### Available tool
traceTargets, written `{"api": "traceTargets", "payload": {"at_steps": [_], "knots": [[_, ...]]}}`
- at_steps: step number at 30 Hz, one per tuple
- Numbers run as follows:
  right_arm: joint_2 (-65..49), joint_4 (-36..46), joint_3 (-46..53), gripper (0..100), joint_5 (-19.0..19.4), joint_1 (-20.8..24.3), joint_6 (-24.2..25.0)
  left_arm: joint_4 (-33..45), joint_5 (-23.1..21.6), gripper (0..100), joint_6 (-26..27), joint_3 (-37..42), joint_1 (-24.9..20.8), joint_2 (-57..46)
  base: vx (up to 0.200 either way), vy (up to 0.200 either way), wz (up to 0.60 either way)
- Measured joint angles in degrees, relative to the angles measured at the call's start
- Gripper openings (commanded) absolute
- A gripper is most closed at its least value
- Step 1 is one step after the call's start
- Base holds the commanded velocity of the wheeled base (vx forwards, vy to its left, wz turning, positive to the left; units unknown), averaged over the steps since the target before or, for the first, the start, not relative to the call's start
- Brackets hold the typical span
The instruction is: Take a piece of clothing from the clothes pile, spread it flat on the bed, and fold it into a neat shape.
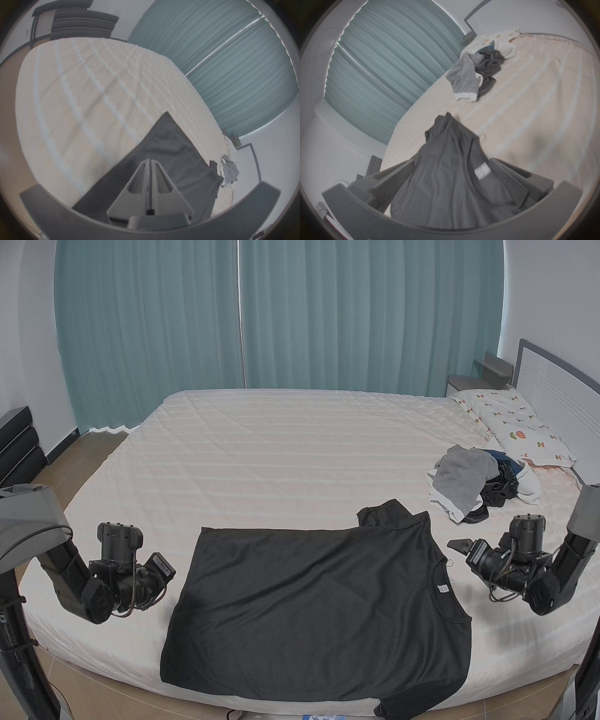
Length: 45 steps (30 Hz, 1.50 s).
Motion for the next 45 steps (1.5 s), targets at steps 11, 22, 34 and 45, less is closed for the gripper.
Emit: {"api": "traceTargets", "payload": {"at_steps": [11, 22, 34, 45], "knots": [[-8.51, -9.18, 19.18, 100, 8.4, 1.05, 9.28, -7.91, -8.18, 0, -2.27, 18.63, -3.93, -9.03, -0.073, 0.0, 0.0], [-7.85, -9.34, 20.64, 100, 8.52, 1.52, 9.28, -15.27, -8.86, 0, 12.2, 22.56, -2.05, -6.51, 0.0, 0.0, 0.0], [-7.22, -9.34, 21.31, 100, 8.35, 1.88, 8.18, -19.94, -10.18, 0, 21.38, 23.34, 0.09, 1.72, 0.0, 0.0, 0.0], [-6.64, -9.34, 22.05, 100, 8.33, 2.01, 7.34, -23.67, -10.34, 100, 22.17, 26.08, 0.72, 4.96, 0.0, 0.0, 0.0]]}}
